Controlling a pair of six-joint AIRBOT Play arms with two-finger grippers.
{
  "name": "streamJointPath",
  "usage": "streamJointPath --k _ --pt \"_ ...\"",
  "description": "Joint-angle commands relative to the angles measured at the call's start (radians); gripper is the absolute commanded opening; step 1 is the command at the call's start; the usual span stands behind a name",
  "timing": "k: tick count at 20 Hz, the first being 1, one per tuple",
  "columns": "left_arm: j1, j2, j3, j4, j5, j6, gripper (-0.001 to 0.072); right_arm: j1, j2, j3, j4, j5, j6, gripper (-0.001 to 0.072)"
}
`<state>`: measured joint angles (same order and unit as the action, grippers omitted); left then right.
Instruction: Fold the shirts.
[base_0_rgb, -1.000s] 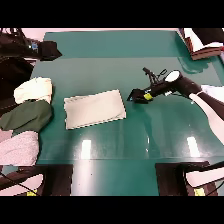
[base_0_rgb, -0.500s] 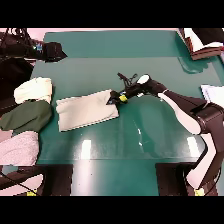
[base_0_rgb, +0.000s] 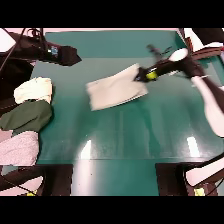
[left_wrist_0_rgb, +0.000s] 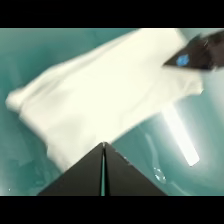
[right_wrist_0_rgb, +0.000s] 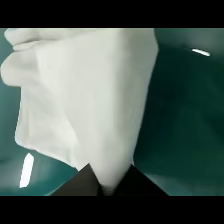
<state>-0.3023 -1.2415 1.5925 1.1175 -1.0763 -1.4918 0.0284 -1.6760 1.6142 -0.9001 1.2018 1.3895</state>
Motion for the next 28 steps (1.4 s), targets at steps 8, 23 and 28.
streamJointPath --k 8,23,28 --pt "-0.090 -0.001 0.000 -0.003 0.048 -0.050 0.0024 -0.842 0.163 0.005 -0.084 0.016 0.069 0.0021" --pt "-0.090 -0.001 0.000 -0.002 0.043 -0.078 0.0025 -0.912 0.161 0.267 0.006 -0.002 0.058 0.0021" --pt "-0.090 -0.001 0.000 -0.002 0.035 -0.059 0.0025 -0.960 0.188 0.293 0.001 0.114 0.065 0.0021"
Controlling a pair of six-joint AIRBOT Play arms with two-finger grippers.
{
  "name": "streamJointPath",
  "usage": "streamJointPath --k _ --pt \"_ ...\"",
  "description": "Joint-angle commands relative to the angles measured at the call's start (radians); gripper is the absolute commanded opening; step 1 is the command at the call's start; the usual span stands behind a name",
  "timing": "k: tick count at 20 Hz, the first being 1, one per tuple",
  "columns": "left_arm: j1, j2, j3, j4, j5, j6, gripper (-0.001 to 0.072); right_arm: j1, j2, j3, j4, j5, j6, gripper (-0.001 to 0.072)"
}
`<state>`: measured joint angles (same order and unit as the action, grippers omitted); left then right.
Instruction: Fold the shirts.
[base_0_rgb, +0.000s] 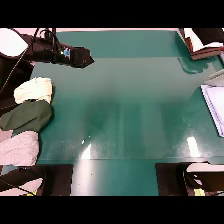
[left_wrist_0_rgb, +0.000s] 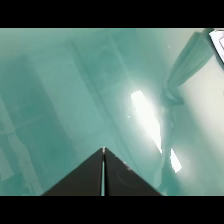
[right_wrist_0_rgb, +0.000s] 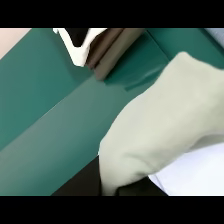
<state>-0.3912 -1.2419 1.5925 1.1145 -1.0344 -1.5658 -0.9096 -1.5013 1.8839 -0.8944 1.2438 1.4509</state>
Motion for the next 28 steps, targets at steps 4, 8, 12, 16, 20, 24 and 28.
streamJointPath --k 4,8,12,16,20,24,28 --pt "-0.001 0.000 0.000 0.002 -0.019 0.031 0.0025 -0.040 0.050 0.008 -0.208 0.159 0.024 0.0021" --pt "-0.001 0.000 0.000 0.002 -0.034 0.049 0.0025 -0.064 0.115 -0.182 -0.307 0.180 0.026 0.0022" --pt "-0.001 0.000 0.000 0.001 -0.032 0.056 0.0025 -0.118 0.158 -0.342 -0.414 0.221 0.023 0.0058" --pt "-0.001 0.000 0.000 0.001 -0.032 0.056 0.0025 -0.191 0.187 -0.411 -0.485 0.227 0.032 0.0704" --pt "-0.001 0.000 0.000 0.000 -0.024 0.055 0.0025 -0.165 0.189 -0.312 -0.391 0.240 0.093 0.0697" --pt "-0.001 0.000 0.000 0.000 -0.001 0.055 0.0025 0.056 0.209 -0.211 -0.061 0.222 0.092 0.0696" --pt "-0.001 0.000 0.000 -0.001 -0.001 0.055 0.0026 0.429 0.255 -0.175 -0.048 0.179 0.071 0.0694"
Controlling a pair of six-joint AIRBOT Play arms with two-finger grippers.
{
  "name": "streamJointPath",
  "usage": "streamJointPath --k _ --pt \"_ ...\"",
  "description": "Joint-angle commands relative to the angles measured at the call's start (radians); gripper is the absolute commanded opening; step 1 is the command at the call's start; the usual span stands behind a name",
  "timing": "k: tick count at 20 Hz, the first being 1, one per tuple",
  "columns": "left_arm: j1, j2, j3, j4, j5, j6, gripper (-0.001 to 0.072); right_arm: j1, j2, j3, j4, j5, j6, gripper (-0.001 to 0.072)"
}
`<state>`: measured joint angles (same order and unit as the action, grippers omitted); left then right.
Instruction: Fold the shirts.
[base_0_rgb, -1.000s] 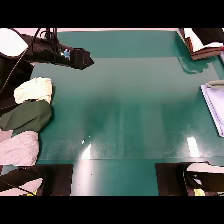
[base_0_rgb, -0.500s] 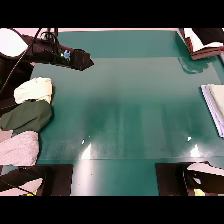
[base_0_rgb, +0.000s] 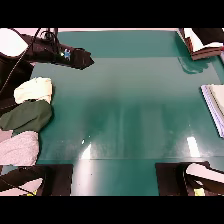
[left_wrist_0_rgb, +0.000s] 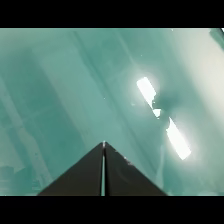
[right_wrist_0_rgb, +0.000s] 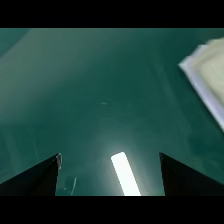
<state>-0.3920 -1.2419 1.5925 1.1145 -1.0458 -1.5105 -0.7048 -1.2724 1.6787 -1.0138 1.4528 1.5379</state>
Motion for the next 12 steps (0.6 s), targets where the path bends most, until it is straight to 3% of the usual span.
streamJointPath --k 1,4,6,12 --pt "0.000 0.000 0.000 0.000 0.019 0.000 0.0026 0.312 0.033 0.030 0.071 -0.040 -0.031 0.0688" --pt "0.000 0.000 0.000 0.000 0.047 0.000 0.0025 0.566 0.035 0.029 0.069 -0.043 -0.084 0.0410" --pt "0.000 0.000 0.000 0.000 0.071 0.000 0.0025 0.696 0.035 0.029 0.068 -0.045 -0.142 0.0022" --pt "0.000 0.000 0.000 0.000 0.135 0.000 0.0025 0.859 0.035 0.029 0.069 -0.047 -0.153 0.0023"
